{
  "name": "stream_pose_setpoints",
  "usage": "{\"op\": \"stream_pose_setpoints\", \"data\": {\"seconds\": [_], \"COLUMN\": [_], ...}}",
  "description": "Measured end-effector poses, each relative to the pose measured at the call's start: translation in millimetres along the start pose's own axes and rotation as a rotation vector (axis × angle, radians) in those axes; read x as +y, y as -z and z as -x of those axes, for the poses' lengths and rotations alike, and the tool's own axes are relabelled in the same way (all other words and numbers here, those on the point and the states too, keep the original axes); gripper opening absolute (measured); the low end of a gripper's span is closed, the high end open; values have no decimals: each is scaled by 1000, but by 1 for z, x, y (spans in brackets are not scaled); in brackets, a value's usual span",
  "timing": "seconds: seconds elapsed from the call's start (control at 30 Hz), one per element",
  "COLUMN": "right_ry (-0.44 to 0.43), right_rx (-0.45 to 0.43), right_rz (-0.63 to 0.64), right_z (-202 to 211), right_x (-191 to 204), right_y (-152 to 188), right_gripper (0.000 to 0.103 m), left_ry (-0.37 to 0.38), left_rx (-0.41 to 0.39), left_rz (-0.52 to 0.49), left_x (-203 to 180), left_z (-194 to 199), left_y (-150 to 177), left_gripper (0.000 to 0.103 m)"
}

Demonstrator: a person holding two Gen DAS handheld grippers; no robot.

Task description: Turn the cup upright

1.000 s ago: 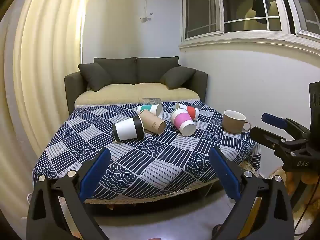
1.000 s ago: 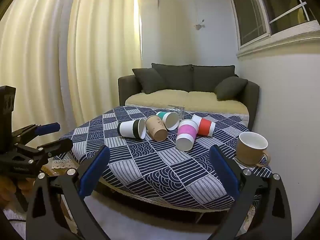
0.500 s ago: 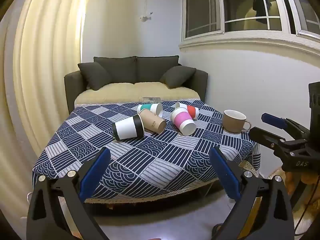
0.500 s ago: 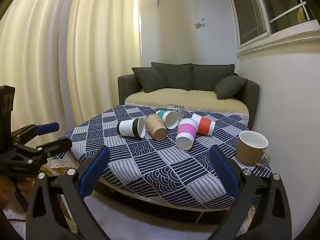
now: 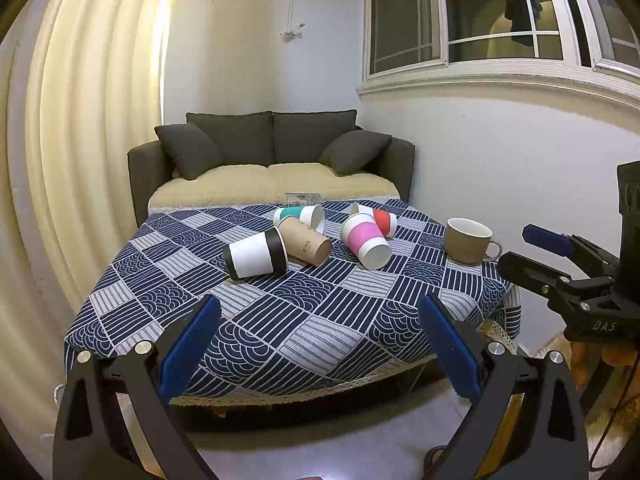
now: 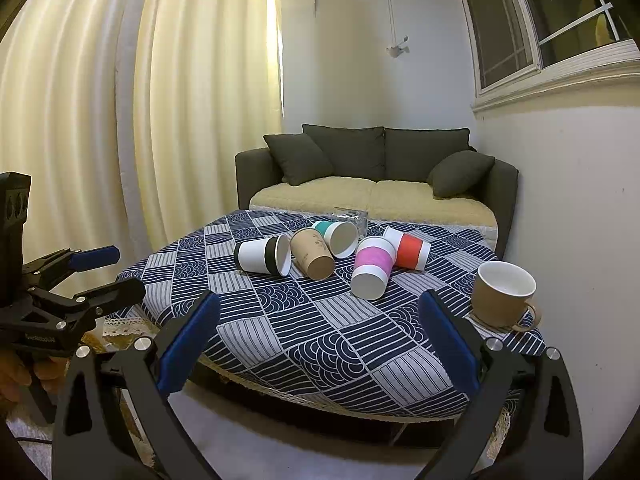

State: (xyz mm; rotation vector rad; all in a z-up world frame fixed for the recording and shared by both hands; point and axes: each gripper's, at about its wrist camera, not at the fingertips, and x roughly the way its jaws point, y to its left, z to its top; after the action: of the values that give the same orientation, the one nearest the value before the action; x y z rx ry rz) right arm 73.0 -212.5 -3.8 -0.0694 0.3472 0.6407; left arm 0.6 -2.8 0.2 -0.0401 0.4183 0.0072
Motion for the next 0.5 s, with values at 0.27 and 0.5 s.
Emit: {"op": "stream_pose_setpoints", "data": {"seconds": [0.27, 0.5], "right_ry": [0, 3], "right_rx": [3, 3], "right_rz": [0, -1], "right_z": [-2, -1], "right_x": [0, 0], "right_y": [1, 1], "right_gripper": [98, 98], "left_ry": [6, 3], "left_rx": [10, 8], "left_rz": [-8, -12], "left_x": [-1, -3], "left_z": [-2, -3], "left_y": [2, 2], "left_gripper": [96, 96]}}
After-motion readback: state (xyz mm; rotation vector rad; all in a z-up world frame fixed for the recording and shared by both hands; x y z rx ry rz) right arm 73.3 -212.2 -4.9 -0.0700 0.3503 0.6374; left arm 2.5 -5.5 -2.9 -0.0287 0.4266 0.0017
